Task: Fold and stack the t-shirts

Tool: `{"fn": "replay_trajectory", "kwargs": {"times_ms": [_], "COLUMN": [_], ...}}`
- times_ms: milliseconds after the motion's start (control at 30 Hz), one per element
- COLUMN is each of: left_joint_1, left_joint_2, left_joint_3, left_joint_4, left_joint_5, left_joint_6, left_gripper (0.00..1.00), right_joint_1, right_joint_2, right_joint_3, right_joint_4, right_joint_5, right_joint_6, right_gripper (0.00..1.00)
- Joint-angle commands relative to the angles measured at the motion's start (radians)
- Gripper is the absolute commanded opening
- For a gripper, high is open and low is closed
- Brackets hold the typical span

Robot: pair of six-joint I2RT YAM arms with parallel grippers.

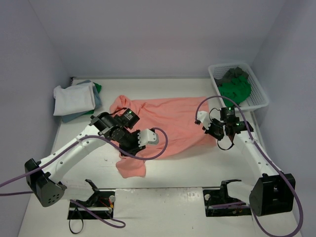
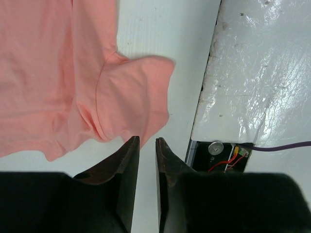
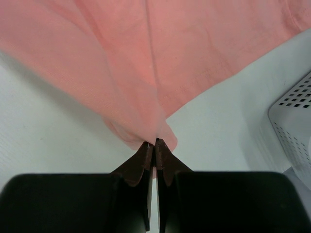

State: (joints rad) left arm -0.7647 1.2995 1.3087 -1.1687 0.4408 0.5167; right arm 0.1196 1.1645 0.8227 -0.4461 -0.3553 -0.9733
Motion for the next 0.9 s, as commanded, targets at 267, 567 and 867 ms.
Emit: {"fn": "replay_trajectory", "kwargs": {"times_ms": [267,567,867], "left_joint_1": [-0.071,-0.099,-0.100], "left_joint_2": [0.099,0.077,0.160], "left_joint_3": [-0.144,-0.245,-0.322], "left_joint_4": [0.024,0.346,0.466], "left_joint_5": [0.028,-0.232,-0.131], "left_joint_6": [-0.033,-0.078,-0.067], "left_gripper": [0.36,0.53,0.59], "right_joint_1": [0.008,0.011,0.009], "right_joint_2": [-0.011,0.014,0.047], "right_joint_3": [0.030,0.046,0.067], "right_joint_4": [0.006,0.006,0.006], "right_joint_5": [0.013,-0.002,0.001], "right_joint_6": [-0.013,-0.013,-0.022], "right_gripper": [0.00,0.00,0.00]}}
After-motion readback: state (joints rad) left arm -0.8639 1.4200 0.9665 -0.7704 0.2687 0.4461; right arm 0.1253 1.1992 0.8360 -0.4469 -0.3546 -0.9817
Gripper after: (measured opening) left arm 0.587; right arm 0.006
